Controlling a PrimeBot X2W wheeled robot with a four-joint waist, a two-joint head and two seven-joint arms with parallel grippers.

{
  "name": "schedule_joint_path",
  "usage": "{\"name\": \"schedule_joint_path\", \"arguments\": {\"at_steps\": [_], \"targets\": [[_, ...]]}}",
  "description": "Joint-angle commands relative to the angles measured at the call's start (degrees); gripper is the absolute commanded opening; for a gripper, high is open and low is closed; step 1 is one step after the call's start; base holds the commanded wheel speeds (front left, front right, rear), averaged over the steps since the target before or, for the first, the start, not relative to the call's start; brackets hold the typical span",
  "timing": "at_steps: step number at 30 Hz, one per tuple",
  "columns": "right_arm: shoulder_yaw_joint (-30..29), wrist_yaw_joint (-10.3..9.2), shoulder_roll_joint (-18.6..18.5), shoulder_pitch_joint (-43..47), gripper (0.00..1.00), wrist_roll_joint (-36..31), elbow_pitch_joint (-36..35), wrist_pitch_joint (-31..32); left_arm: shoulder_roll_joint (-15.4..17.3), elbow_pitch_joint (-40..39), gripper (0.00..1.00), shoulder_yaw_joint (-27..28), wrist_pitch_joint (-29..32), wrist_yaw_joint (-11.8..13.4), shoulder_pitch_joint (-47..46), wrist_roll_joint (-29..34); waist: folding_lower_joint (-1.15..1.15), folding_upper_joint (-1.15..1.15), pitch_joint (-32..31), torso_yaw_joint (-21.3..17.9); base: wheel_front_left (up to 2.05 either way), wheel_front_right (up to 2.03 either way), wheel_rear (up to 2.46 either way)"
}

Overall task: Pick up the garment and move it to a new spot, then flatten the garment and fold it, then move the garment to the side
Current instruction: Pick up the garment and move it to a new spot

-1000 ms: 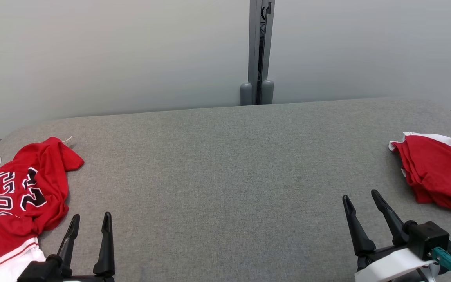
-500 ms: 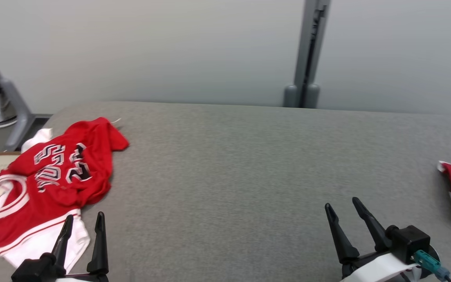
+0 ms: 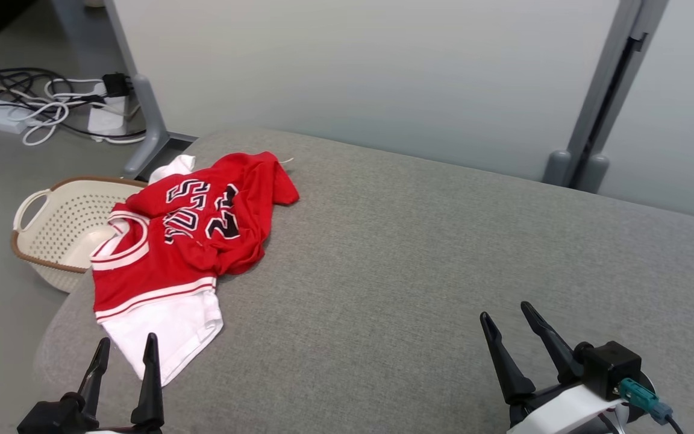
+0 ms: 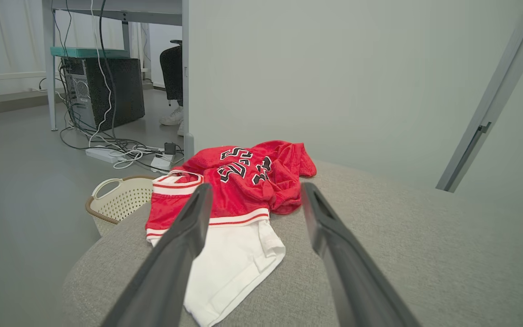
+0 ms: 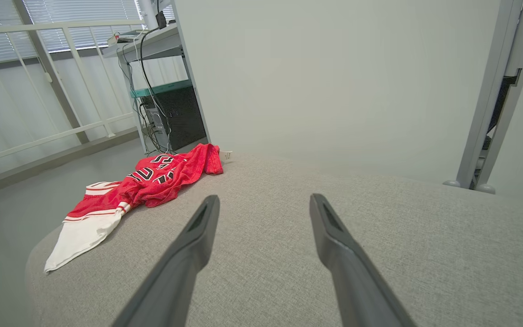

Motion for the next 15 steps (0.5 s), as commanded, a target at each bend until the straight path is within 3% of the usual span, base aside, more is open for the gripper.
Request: {"name": "schedule_joint_path", "arguments": {"at_steps": [1,8,15], "targets": [[-0.05,0.01,-0.24,-0.49,1.0,0.42,0.18,-0.1,0.32,0.12,1.0,-0.02,0.07,0.17,-0.78,-0.48,0.0,0.0,0.04,0.71,0.0,0.0,0.0],[0.47,0.01,0.13,-0.68,1.0,0.47,0.18,-0.1,1.42,0.32,1.0,1.23,5.2,0.16,-3.65,-4.4,0.0,0.0,0.69,0.67,0.0,0.0,0.0],[0.77,0.01,-0.2,-2.12,1.0,0.07,0.03,-0.1,6.74,0.54,1.0,3.58,17.95,0.62,-11.78,-7.62,0.0,0.0,3.62,-1.14,0.0,0.0,0.0]]}}
